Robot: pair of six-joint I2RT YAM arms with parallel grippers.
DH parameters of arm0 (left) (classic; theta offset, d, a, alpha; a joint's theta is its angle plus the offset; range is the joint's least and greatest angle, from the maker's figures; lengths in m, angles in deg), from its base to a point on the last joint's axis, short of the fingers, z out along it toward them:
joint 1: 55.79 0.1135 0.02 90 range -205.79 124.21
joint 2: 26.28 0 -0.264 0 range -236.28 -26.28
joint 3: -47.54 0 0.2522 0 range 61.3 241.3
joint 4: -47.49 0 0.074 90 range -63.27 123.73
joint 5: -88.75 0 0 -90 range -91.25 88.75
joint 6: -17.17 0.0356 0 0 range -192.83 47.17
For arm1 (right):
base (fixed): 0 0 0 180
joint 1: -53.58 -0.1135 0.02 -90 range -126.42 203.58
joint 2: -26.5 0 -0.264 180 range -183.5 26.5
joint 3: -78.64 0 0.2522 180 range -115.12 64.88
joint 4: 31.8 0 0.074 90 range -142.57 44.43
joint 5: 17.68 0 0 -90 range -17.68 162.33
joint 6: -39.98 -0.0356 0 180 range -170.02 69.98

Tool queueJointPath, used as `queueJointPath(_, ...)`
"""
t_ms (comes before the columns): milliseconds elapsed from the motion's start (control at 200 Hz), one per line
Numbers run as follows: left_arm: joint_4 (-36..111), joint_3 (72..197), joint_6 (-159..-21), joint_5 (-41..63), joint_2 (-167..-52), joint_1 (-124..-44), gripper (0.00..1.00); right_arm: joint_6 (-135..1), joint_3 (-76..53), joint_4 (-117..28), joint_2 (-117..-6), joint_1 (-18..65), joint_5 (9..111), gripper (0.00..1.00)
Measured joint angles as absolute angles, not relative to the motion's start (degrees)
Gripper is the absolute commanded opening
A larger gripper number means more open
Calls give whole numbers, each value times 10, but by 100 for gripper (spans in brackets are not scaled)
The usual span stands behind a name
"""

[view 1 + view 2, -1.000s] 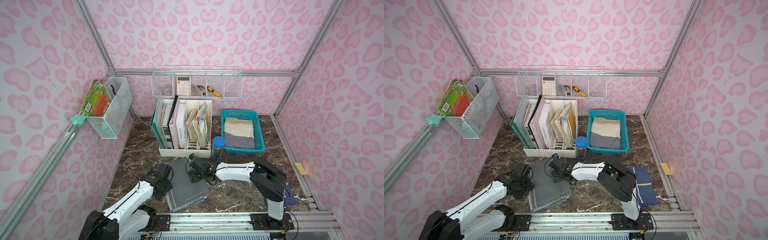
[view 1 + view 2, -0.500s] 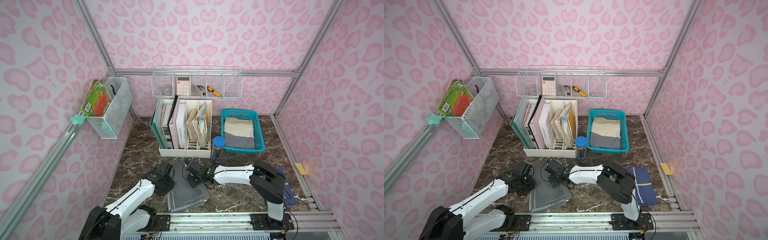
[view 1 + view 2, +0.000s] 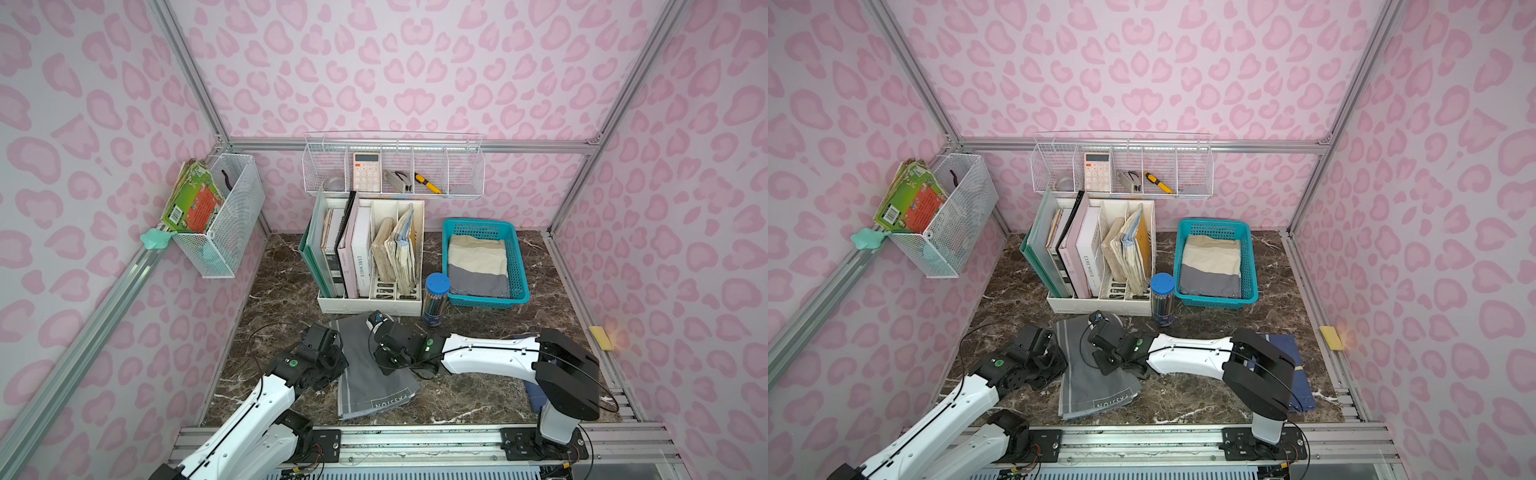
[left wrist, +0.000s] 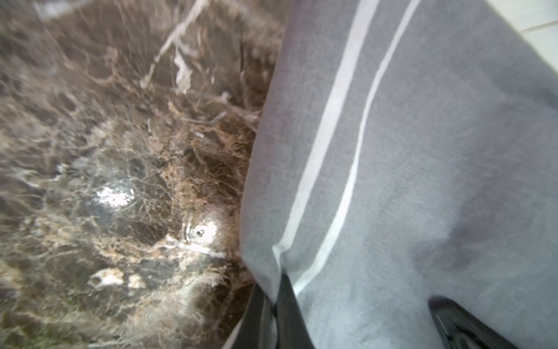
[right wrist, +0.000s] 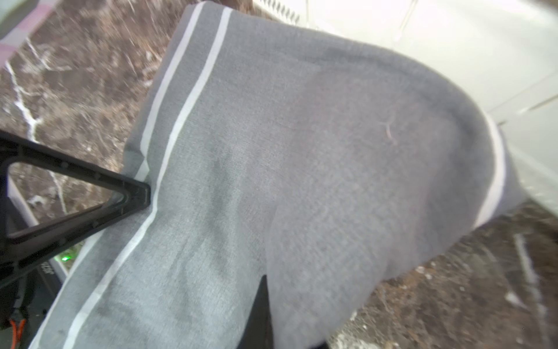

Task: Put the folded pillowcase in the basket
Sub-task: Pick up the pillowcase at the center of the board, then place the pillowcase in the basket.

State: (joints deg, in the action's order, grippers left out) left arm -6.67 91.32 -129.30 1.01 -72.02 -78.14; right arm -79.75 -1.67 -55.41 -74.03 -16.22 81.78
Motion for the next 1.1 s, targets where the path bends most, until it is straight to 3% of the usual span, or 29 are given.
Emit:
queueJointPath(275, -117, 989, -1246, 5, -597, -781, 0, -757, -22, -553, -634, -178, 882, 0)
queueJointPath(550, -103, 1065, -1191, 52, -568, -787, 0, -707, -7, -526, -525, -184, 922, 0)
queueJointPath(725, -71, 1124, -1170, 79, -613, -808, 0, -678, -17, -522, -491, -183, 954, 0)
queueJointPath(905, -29, 1222, -1142, 71, -702, -880, 0, -655, -49, -534, -474, -174, 992, 0)
queueJointPath(1100, 5, 1335, -1102, 46, -828, -936, 0, -646, -62, -556, -436, -106, 1003, 0)
